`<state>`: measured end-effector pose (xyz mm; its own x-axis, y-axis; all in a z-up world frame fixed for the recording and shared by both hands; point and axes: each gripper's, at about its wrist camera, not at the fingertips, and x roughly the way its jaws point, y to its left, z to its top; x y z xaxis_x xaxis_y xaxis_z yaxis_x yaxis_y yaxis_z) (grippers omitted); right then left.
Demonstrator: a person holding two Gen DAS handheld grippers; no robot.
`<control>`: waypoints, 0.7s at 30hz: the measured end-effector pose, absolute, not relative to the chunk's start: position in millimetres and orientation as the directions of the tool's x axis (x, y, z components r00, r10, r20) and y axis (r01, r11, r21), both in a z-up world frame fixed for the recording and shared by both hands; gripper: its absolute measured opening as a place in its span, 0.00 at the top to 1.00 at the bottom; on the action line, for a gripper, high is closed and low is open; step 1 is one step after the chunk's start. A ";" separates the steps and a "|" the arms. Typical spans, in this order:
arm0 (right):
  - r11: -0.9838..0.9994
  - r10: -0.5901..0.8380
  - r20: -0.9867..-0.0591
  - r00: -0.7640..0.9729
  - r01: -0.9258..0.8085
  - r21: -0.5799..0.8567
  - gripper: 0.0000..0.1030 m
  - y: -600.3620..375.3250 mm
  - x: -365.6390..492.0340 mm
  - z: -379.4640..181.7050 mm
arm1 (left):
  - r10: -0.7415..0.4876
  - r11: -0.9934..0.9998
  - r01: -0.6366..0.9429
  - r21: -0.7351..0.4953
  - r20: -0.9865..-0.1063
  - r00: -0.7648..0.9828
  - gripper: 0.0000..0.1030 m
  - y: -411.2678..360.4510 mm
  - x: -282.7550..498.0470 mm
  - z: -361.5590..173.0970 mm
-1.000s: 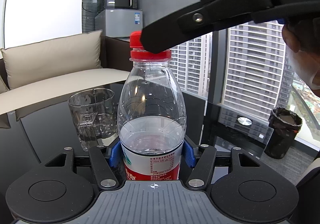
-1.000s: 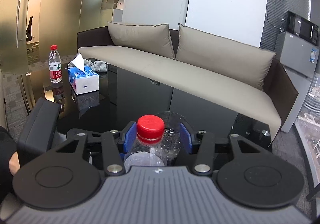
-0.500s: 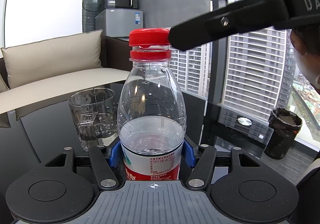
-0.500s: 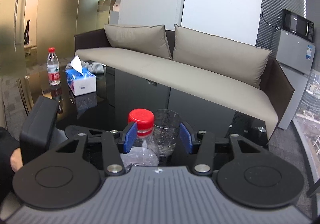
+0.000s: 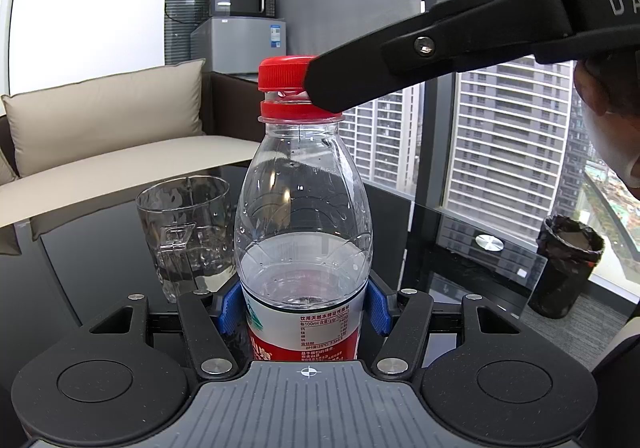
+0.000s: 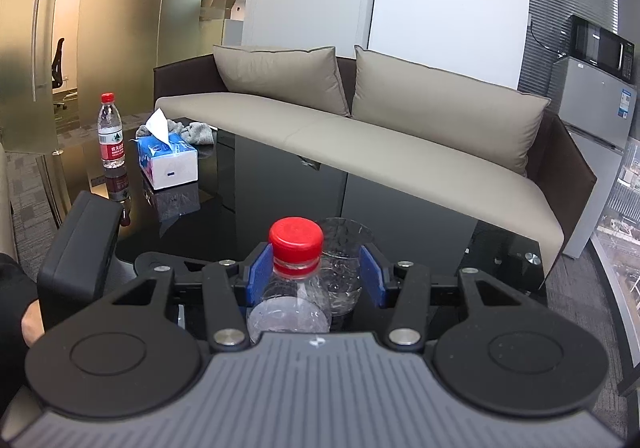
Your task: Unscrew bottle cap and pour
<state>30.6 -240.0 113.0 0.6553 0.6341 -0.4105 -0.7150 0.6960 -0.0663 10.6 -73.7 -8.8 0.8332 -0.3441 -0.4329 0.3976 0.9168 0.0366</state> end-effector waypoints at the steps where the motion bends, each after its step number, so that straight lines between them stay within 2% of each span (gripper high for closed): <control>1: 0.696 0.637 -0.407 0.654 -0.716 -0.062 0.51 -241.1 30.2 113.4 | -0.344 0.917 0.398 0.037 -0.433 0.833 0.45 -73.4 10.5 -8.8; 14: 0.689 0.651 -0.402 0.644 -0.723 -0.041 0.52 -223.8 33.5 115.2 | -0.343 0.917 0.397 0.039 -0.431 0.835 0.45 -77.0 6.9 -9.8; 17: 0.688 0.651 -0.399 0.646 -0.724 -0.049 0.66 -220.0 33.0 114.7 | -0.342 0.917 0.397 0.041 -0.431 0.835 0.45 -78.9 6.0 -10.0; 21: 0.688 0.651 -0.391 0.650 -0.724 -0.059 0.68 -217.6 32.1 115.0 | -0.343 0.917 0.397 0.037 -0.432 0.834 0.45 -77.8 6.5 -9.6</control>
<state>32.1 -217.6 115.0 0.6503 0.6513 -0.3911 -0.7238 0.6875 -0.0585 6.5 -77.8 -9.6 0.8337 -0.3433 -0.4325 0.3967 0.9172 0.0367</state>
